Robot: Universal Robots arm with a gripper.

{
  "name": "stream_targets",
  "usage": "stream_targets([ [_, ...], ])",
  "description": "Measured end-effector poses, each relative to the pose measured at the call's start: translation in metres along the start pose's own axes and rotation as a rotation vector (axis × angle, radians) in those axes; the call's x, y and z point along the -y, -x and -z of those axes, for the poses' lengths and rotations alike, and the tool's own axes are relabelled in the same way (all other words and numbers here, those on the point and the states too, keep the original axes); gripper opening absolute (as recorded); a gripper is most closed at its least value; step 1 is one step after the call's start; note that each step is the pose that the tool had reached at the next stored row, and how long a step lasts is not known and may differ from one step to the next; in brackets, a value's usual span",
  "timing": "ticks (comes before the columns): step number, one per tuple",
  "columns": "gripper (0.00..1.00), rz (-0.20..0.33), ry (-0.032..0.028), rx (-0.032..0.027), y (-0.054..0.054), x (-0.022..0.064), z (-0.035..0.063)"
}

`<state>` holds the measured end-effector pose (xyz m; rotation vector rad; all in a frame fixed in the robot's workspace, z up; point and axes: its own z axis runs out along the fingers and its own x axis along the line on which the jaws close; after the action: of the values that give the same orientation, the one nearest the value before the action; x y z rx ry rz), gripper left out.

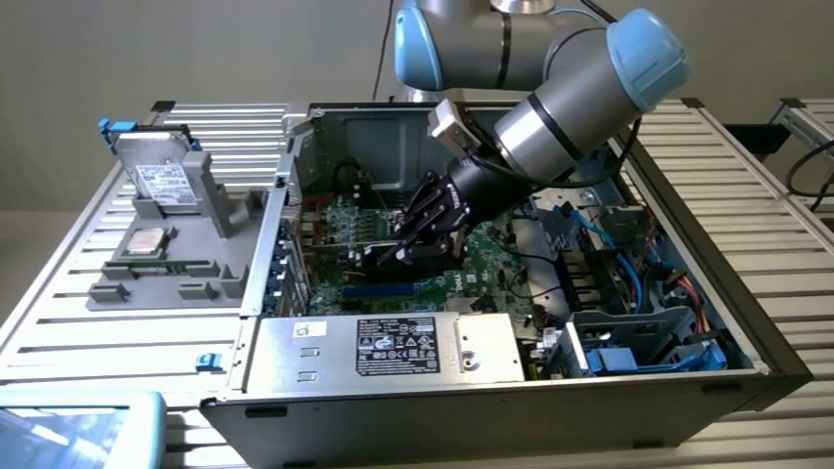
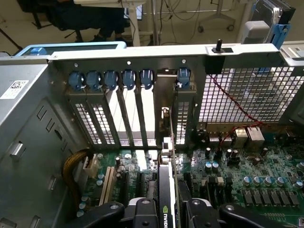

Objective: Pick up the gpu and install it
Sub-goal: 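Insert the gpu into the slot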

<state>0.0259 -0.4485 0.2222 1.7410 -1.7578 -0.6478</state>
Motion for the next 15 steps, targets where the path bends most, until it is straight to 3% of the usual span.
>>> stream_targets([
  [15, 0.28, 0.004, 0.0053, 0.0037, 0.0005, 0.0019, -0.0025],
])
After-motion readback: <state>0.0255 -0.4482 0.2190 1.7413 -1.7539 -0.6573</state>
